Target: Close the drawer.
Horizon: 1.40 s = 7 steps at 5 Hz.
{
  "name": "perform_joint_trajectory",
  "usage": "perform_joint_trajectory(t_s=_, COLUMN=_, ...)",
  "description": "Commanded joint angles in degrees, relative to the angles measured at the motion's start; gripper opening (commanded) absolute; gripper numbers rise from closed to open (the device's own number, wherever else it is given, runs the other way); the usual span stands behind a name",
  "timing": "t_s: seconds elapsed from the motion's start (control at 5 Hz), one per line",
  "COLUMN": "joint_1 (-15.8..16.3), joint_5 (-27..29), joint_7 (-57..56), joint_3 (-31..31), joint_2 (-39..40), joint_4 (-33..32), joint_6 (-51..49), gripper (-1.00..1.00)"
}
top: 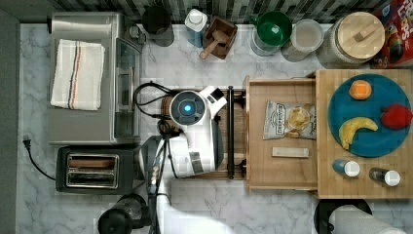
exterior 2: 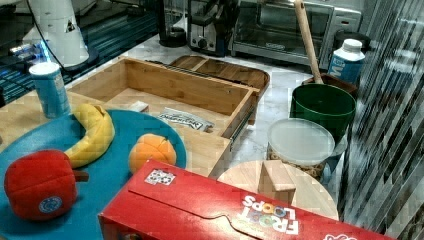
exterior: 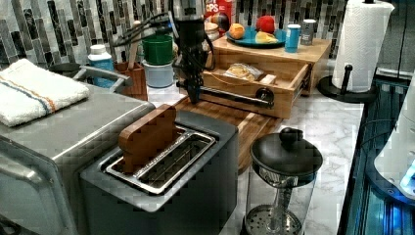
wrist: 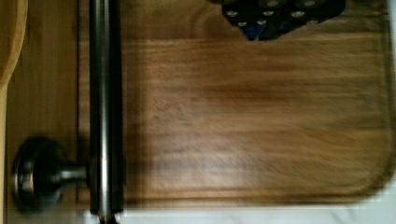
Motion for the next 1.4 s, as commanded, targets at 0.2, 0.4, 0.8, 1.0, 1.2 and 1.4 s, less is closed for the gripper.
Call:
perform_joint_trajectory(t_s=0.2, joint_1=-2.9, joint_5=-2.5, joint_7=-6.0, joint_3=-3.3, joint_2=-1.2, joint_4=-0.7, joint_6=2.2, gripper=-1.00)
perform_joint_trajectory(t_s=0.4, joint_1=-4.3, joint_5=-4.3, joint_7=-8.6, joint_3=-4.3, joint_2=-2.4, joint_4=-1.8, joint_6=3.7, gripper=-1.00)
perform_joint_trajectory(t_s=0.8, joint_1=-8.0, joint_5=-6.5, joint_7=-15.8, joint_3=-6.8, joint_2=-2.7, joint_4=-1.4, joint_6=6.2, gripper=-1.00)
perform_joint_trajectory(t_s=1.0, joint_1=-10.3, joint_5=-6.1, joint_7=-20.2, joint_3=-7.8, joint_2=-2.5, joint_4=-0.4, joint_6=5.0, gripper=-1.00)
perform_joint_trajectory(t_s=1.2, joint_1=-12.2, joint_5=-5.6, joint_7=-24.2, joint_3=-9.8, joint_2=-3.0, joint_4=0.4, joint_6=3.0, gripper=-1.00)
perform_joint_trajectory(t_s=1.4, joint_1=-13.4, joint_5=-4.5, joint_7=-27.8, joint_3=-12.3, joint_2=-2.8, joint_4=-1.4, joint_6=6.1, gripper=-1.00)
